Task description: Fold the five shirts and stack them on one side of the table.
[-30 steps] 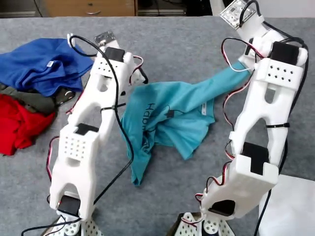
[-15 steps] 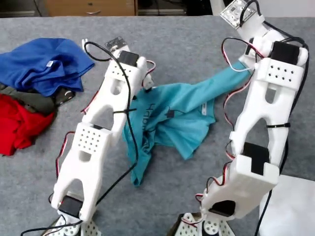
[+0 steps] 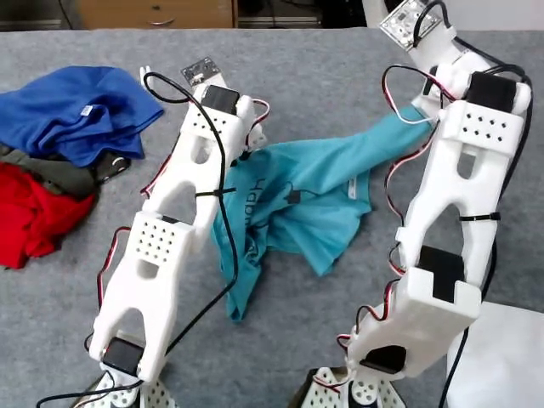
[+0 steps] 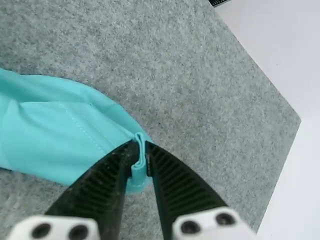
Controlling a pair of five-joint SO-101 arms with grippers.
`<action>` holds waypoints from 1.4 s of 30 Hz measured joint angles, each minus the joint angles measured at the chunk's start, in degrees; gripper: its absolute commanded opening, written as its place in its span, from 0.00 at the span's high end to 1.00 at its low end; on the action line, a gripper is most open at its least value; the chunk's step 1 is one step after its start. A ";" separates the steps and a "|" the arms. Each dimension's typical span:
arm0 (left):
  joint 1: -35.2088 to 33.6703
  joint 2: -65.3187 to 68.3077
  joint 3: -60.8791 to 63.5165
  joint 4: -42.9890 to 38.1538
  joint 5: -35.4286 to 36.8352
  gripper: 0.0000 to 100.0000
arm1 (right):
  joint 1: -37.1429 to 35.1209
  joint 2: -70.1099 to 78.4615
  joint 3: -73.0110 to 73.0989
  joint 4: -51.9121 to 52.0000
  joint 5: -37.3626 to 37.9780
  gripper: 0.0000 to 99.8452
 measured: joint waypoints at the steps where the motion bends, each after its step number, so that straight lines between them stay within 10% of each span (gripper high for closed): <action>1: -0.35 0.00 -0.18 0.62 0.00 0.96 | 0.00 0.00 0.00 0.00 0.00 1.00; 10: -6.51 0.00 -4.31 8.53 0.18 0.97 | -0.18 0.00 0.00 0.26 0.00 1.00; 21: -13.63 4.75 -4.31 8.79 5.36 0.76 | -6.68 0.00 3.78 4.92 8.79 1.00; 42: -14.59 6.68 -15.38 -5.01 7.47 0.76 | -5.36 16.09 -14.86 19.96 14.51 1.00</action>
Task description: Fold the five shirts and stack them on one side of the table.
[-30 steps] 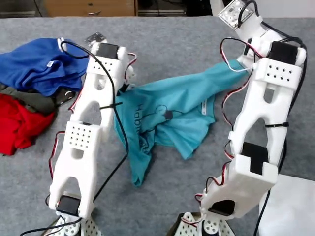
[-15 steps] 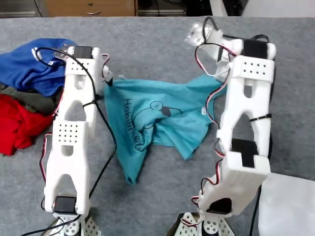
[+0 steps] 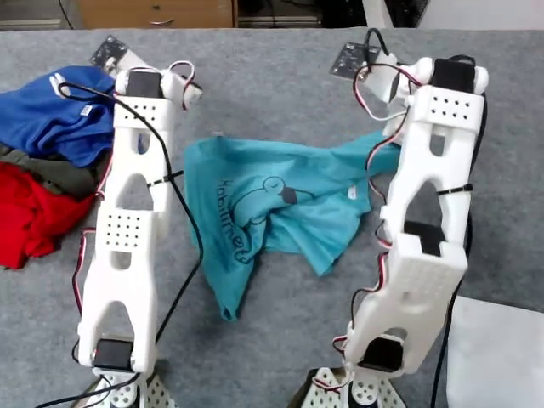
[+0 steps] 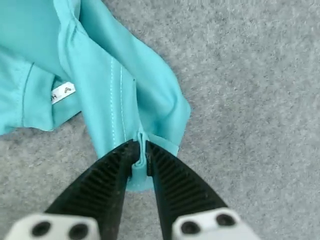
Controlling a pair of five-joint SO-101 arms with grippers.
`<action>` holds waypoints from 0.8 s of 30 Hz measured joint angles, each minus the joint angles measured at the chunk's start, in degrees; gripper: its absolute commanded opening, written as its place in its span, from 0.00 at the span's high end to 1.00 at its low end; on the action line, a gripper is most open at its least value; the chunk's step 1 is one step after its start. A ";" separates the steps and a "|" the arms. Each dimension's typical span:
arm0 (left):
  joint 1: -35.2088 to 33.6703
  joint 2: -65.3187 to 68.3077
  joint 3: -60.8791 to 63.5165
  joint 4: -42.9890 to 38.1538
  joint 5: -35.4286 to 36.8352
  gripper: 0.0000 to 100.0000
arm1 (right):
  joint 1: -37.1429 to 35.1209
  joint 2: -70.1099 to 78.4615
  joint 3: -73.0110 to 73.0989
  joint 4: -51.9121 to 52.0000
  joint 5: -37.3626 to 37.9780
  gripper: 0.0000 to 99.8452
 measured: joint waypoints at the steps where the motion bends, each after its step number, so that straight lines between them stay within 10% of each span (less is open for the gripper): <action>1: 0.35 0.53 1.41 -0.53 0.00 0.76 | 0.18 0.70 -1.14 0.53 0.00 1.00; 24: 5.10 2.37 10.02 -1.32 0.00 0.98 | 0.44 2.02 -3.60 1.23 0.00 1.00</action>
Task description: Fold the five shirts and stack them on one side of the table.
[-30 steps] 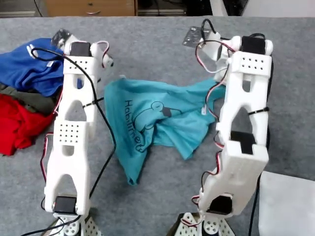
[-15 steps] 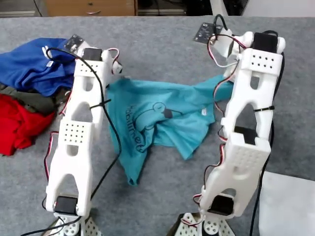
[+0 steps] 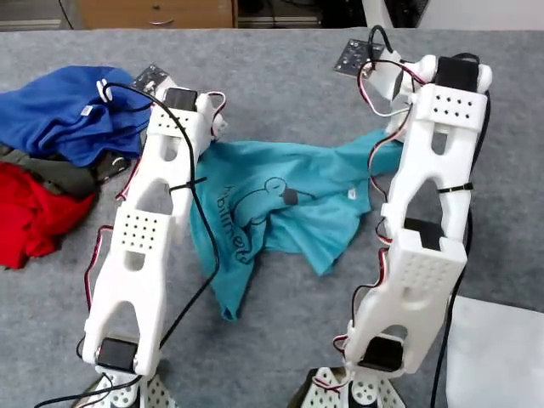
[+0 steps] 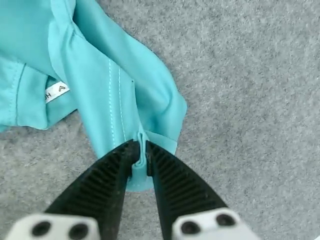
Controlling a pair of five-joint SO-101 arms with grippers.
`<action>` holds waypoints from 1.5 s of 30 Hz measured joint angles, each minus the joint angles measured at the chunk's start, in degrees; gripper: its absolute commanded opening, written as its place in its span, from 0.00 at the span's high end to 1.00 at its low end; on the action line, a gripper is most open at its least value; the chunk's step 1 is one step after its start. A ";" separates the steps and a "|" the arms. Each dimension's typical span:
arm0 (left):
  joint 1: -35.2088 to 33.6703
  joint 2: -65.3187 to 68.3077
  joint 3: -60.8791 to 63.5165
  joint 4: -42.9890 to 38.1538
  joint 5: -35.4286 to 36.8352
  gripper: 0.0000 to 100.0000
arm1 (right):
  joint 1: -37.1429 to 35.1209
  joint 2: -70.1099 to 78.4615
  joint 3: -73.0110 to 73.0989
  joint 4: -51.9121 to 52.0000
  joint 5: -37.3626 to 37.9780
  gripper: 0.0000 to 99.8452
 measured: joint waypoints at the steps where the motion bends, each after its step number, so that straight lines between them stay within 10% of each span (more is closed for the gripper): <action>1: 0.09 0.00 0.00 0.09 0.00 0.98 | 0.00 0.00 0.00 0.00 0.00 1.00; 11: -1.67 -3.08 -11.60 0.97 0.00 0.98 | 0.00 0.00 -2.29 -0.62 -2.11 1.00; 24: -2.99 -16.97 -21.54 6.59 -3.16 0.98 | 0.00 0.00 -18.55 -5.80 -30.07 1.00; 34: -2.99 -37.54 -21.63 7.38 -22.07 0.98 | 2.55 -1.23 -44.75 3.16 -48.09 1.00; 45: -2.99 -55.74 -22.59 14.95 -37.54 0.98 | 2.73 -18.02 -45.80 2.99 -51.34 1.00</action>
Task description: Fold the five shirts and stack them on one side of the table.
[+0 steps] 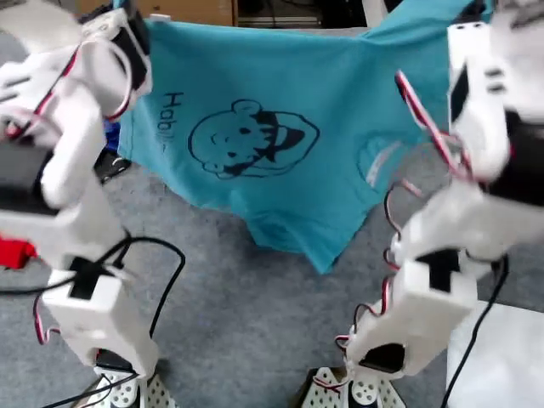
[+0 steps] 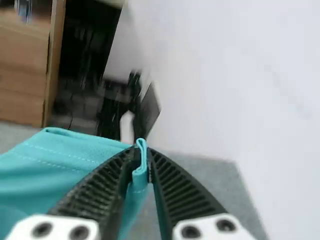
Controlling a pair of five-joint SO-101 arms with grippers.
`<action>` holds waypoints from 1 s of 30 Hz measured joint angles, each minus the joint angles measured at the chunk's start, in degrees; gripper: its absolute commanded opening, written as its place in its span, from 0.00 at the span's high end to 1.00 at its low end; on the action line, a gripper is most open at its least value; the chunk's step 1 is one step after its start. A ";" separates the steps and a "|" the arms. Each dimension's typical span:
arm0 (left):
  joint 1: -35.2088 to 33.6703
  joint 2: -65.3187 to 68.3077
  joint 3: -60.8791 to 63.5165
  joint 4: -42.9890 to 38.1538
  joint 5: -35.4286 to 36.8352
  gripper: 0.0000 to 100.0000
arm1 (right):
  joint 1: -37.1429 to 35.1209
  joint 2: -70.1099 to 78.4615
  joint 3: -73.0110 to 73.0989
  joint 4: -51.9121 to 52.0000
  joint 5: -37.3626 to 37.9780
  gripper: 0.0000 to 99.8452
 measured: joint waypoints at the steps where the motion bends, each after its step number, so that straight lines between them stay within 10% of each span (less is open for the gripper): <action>1: 0.00 -1.14 0.00 0.26 0.00 0.98 | 0.00 -2.20 0.00 0.00 0.00 1.00; 14: -0.09 -21.54 3.69 0.35 0.00 0.98 | -3.16 -33.67 -0.53 -0.09 8.62 1.00; 30: -0.18 -60.22 53.80 0.35 -0.44 0.98 | -3.16 -49.93 25.67 -20.31 13.19 1.00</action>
